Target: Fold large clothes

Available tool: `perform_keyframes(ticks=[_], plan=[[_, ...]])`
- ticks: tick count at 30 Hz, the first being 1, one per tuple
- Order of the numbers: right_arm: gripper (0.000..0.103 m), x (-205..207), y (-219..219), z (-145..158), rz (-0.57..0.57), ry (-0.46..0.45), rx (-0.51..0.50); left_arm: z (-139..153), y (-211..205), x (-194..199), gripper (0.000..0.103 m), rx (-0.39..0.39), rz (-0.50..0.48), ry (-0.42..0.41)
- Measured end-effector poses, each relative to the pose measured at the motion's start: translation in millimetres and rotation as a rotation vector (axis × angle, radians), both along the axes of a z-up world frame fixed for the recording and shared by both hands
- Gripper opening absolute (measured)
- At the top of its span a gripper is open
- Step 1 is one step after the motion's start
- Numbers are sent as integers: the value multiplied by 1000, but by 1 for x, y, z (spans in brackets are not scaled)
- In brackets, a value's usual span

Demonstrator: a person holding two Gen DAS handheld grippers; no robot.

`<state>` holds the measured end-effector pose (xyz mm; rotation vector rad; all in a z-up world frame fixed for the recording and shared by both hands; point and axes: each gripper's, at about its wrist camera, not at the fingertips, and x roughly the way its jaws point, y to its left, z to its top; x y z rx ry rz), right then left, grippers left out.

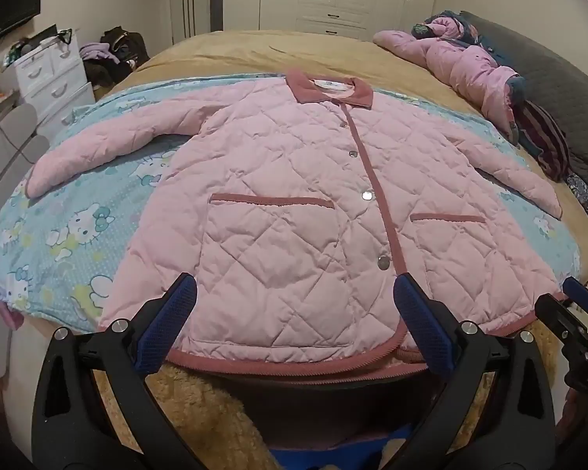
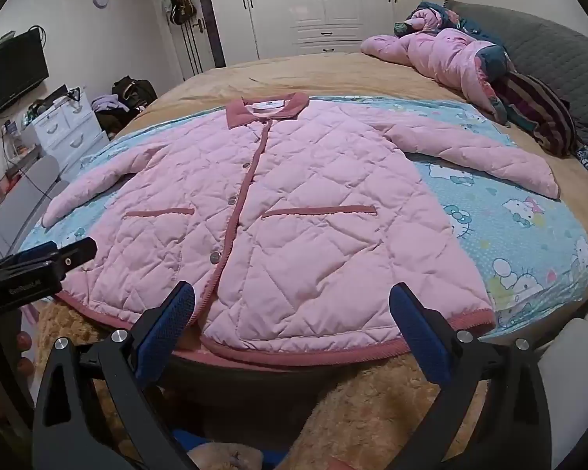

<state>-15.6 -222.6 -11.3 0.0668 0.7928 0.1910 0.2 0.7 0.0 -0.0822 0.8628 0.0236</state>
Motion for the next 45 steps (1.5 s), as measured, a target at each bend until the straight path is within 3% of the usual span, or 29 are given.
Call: perform_keyframes(ticks=[12, 45], plan=[[99, 0, 10, -1, 2, 3, -59, 3, 3, 0, 94, -5, 5, -5], [99, -5, 19, 9, 26, -29, -79, 6, -3, -2, 94, 3, -18, -9]])
